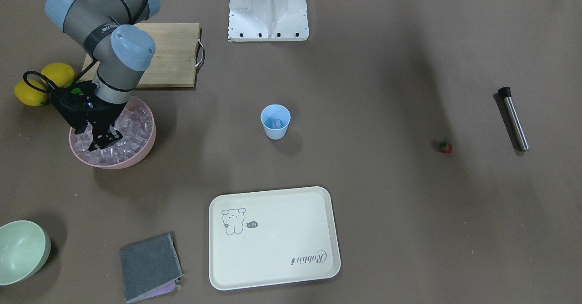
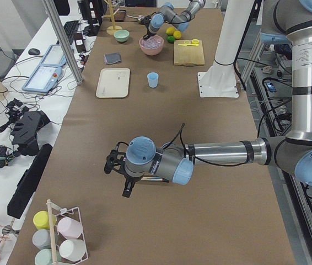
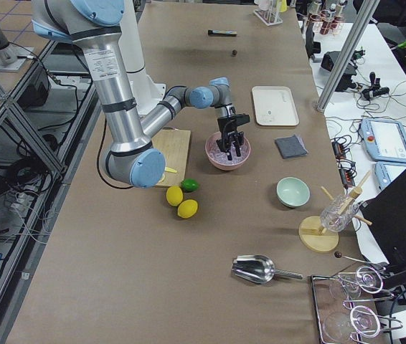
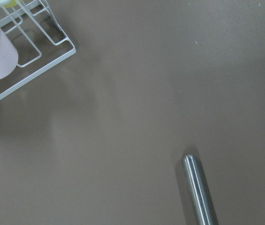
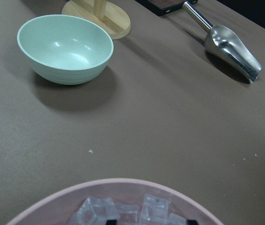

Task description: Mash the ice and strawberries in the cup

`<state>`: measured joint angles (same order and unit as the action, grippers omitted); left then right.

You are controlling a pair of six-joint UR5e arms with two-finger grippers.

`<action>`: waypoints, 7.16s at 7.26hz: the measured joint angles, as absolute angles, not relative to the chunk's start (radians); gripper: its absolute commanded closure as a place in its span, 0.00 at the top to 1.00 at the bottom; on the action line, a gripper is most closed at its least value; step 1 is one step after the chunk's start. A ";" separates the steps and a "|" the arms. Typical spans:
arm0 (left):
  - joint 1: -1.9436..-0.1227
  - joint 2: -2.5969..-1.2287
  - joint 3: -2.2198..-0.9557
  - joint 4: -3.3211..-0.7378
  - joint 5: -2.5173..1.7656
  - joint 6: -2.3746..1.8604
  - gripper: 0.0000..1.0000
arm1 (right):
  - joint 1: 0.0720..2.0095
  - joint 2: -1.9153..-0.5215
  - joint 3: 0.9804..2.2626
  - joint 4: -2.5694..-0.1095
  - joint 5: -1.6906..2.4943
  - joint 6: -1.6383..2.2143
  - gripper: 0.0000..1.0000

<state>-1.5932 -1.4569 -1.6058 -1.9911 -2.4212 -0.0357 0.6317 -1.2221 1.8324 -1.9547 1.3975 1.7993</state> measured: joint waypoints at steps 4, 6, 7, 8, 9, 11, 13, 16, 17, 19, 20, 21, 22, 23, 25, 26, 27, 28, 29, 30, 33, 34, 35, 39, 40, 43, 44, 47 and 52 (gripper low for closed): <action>-1.593 -1.451 -1.605 -2.002 -2.421 -0.037 0.98 | 0.636 -1.228 1.823 -1.937 1.397 1.794 0.44; -1.593 -1.451 -1.604 -2.002 -2.421 -0.036 0.98 | 0.640 -1.229 1.822 -1.933 1.397 1.795 0.39; -1.593 -1.451 -1.604 -2.002 -2.421 -0.035 0.98 | 0.646 -1.231 1.822 -1.933 1.397 1.794 0.38; -1.593 -1.450 -1.604 -2.003 -2.421 -0.035 0.98 | 0.652 -1.234 1.822 -1.932 1.398 1.792 0.34; -1.594 -1.450 -1.604 -2.003 -2.421 -0.035 0.98 | 0.655 -1.237 1.822 -1.931 1.398 1.791 0.31; -1.594 -1.450 -1.604 -2.003 -2.421 -0.035 0.98 | 0.655 -1.236 1.823 -1.927 1.398 1.795 0.27; -1.594 -1.451 -1.605 -2.003 -2.421 -0.035 0.98 | 0.654 -1.231 1.825 -1.925 1.400 1.797 0.26; -1.592 -1.451 -1.606 -2.003 -2.421 -0.037 0.98 | 0.676 -1.177 1.859 -1.938 1.426 1.788 0.26; -1.592 -1.451 -1.606 -2.003 -2.421 -0.037 0.98 | 0.684 -1.146 1.884 -1.940 1.464 1.785 0.26; -1.592 -1.452 -1.606 -2.003 -2.421 -0.037 0.98 | 0.675 -1.062 1.927 -1.930 1.554 1.786 0.26; -1.592 -1.452 -1.606 -2.003 -2.421 -0.037 0.98 | 0.650 -1.001 1.935 -1.927 1.577 1.787 0.26; -1.592 -1.452 -1.606 -2.003 -2.421 -0.037 0.98 | 0.619 -0.940 1.937 -1.922 1.590 1.787 0.26; -1.593 -1.452 -1.606 -2.003 -2.421 -0.035 0.98 | 0.585 -0.900 1.936 -1.893 1.594 1.773 0.26; -1.593 -1.451 -1.606 -2.003 -2.421 -0.034 0.98 | 0.548 -0.884 1.934 -1.841 1.593 1.739 0.26; -1.594 -1.451 -1.606 -2.003 -2.422 -0.034 0.98 | 0.485 -0.871 1.906 -1.748 1.588 1.636 0.26; -1.594 -1.451 -1.607 -2.003 -2.422 -0.033 0.98 | 0.468 -0.861 1.878 -1.704 1.586 1.588 0.26; -1.595 -1.450 -1.607 -2.003 -2.422 -0.033 0.98 | 0.457 -0.852 1.856 -1.677 1.580 1.555 0.26; -1.595 -1.450 -1.607 -2.003 -2.421 -0.032 0.98 | 0.449 -0.844 1.833 -1.663 1.566 1.524 0.26; -1.595 -1.450 -1.606 -2.003 -2.421 -0.030 0.98 | 0.443 -0.833 1.807 -1.653 1.551 1.498 0.27; -1.594 -1.450 -1.606 -2.003 -2.421 -0.029 0.98 | 0.435 -0.820 1.785 -1.641 1.539 1.485 0.27; -1.594 -1.450 -1.606 -2.003 -2.421 -0.027 0.98 | 0.402 -0.801 1.717 -1.556 1.496 1.485 0.27; -1.594 -1.449 -1.606 -2.003 -2.422 -0.026 0.98 | 0.394 -0.800 1.703 -1.546 1.485 1.483 0.27; -1.594 -1.445 -1.606 -2.008 -2.422 -0.026 0.98 | 0.390 -0.800 1.690 -1.535 1.473 1.481 0.28; -1.594 -1.430 -1.605 -2.024 -2.421 -0.029 0.98 | 0.373 -0.803 1.635 -1.447 1.427 1.483 0.85; -1.594 -1.429 -1.606 -2.025 -2.421 -0.030 0.98 | 0.373 -0.804 1.637 -1.444 1.424 1.479 0.89; -1.593 -1.436 -1.617 -2.026 -2.419 -0.042 0.98 | 0.385 -0.831 1.701 -1.461 1.452 1.475 0.89; -1.591 -1.443 -1.628 -2.026 -2.419 -0.066 0.98 | 0.406 -0.858 1.755 -1.495 1.498 1.468 0.89; -1.498 -1.467 -1.699 -2.026 -2.412 -0.253 0.98 | 0.512 -0.939 1.915 -1.635 1.659 1.352 0.89; -1.166 -1.605 -1.722 -2.092 -2.266 -0.692 0.98 | 0.810 -1.129 2.017 -1.649 2.029 1.043 0.88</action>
<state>-1.1656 -1.6047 -1.7221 -2.0924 -2.2664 -0.6918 0.8101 -1.1290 2.0167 -1.6494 2.0285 1.0426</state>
